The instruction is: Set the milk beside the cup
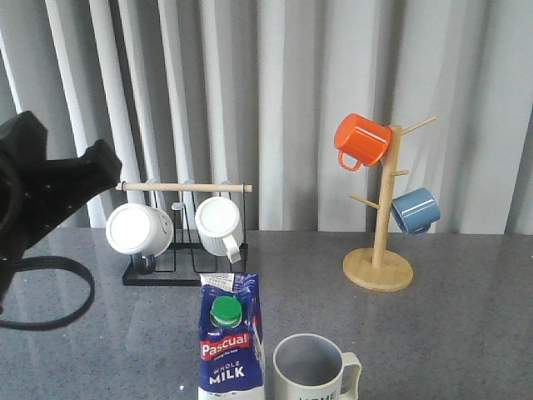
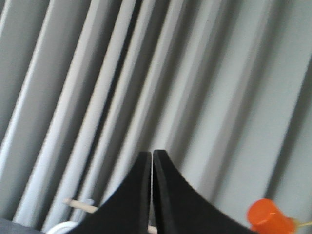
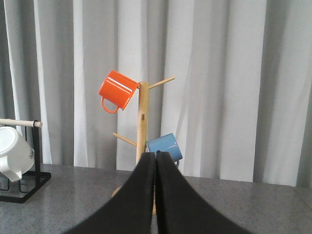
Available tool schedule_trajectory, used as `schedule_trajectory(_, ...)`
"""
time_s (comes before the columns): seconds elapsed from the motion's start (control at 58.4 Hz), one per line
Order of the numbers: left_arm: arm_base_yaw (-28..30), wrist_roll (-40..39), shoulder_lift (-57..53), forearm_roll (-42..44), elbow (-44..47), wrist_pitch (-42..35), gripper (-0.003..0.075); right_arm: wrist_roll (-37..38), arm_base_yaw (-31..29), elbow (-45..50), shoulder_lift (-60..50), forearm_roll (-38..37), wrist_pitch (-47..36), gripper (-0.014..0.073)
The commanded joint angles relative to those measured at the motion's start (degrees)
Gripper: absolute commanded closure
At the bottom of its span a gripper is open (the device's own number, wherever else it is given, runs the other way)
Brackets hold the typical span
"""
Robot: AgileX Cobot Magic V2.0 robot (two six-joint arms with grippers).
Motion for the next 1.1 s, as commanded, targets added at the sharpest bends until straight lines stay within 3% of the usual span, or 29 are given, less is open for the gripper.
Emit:
schedule_trajectory(0.0, -1.3, -7.1, -1.2, 10.6, -1.3, 10.0, 0.0727, -0.1, -0.2, -1.6, 0.0, -0.3, -4.0, 0.0603)
schedule_trajectory(0.12, -0.2, -7.8, -2.2, 24.3, -1.2, 32.9, 0.0727, -0.1, -0.2, -1.6, 0.0, -0.3, -4.0, 0.0603)
schedule_trajectory(0.205, 3.2, -16.8, -3.3, 33.9, 0.3, 43.5, 0.0727, -0.1, -0.2, -1.6, 0.0, -0.3, -4.0, 0.0603)
schedule_trajectory(0.377, 12.2, -51.9, -10.7, 57.7, 10.3, 50.4, 0.0727, -0.1, -0.2, -1.6, 0.0, -0.3, -4.0, 0.0603)
schedule_trajectory(0.479, 18.6, -62.6, -18.1, 68.5, 17.4, 50.2, 0.0727, -0.1, -0.2, -1.6, 0.0, -0.3, -4.0, 0.0603)
schedule_trajectory(0.787, 38.7, -63.0, -36.0, 69.1, 35.7, 57.6, 0.0727, -0.1, -0.2, -1.6, 0.0, -0.3, -4.0, 0.0603)
schedule_trajectory(1.078, 47.6, -63.0, -53.8, 69.1, 52.7, 59.2, 0.0727, -0.1, -0.2, -1.6, 0.0, -0.3, -4.0, 0.0603)
